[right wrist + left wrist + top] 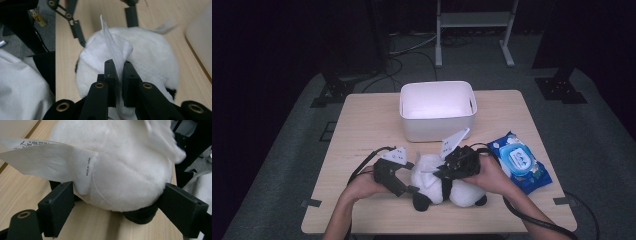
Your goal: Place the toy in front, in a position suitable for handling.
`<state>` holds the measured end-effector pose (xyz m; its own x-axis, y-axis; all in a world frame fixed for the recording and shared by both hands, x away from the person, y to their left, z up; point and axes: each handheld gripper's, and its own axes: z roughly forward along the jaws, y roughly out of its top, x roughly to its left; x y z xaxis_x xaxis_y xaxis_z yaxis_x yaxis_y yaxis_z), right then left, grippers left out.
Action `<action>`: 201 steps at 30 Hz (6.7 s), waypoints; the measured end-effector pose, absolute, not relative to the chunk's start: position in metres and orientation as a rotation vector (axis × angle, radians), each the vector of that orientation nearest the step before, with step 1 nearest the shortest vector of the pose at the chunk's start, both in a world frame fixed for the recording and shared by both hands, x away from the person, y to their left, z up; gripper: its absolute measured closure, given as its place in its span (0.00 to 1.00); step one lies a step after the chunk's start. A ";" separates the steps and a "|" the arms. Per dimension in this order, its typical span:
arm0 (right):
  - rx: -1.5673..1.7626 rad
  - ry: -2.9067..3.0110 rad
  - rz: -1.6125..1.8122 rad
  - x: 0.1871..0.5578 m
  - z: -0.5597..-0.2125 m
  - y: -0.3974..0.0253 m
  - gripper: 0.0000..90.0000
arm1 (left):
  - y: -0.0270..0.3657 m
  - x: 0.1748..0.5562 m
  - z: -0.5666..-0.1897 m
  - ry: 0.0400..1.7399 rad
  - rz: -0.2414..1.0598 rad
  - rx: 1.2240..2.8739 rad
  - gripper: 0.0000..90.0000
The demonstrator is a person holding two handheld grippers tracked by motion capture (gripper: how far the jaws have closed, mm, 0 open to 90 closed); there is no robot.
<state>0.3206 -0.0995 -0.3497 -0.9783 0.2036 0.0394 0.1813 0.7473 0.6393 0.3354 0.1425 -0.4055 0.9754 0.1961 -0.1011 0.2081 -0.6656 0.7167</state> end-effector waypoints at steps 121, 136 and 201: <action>0.603 2.854 1.036 0.316 -0.361 -0.199 0.92 | 0.121 0.328 -0.388 0.389 -0.129 2.312 0.08; 0.609 2.872 1.125 0.309 -0.376 -0.209 0.91 | 0.112 0.346 -0.390 0.431 -0.305 2.417 0.02; 0.576 2.929 1.213 0.316 -0.363 -0.207 0.93 | 0.076 0.388 -0.386 0.361 -0.434 2.569 0.23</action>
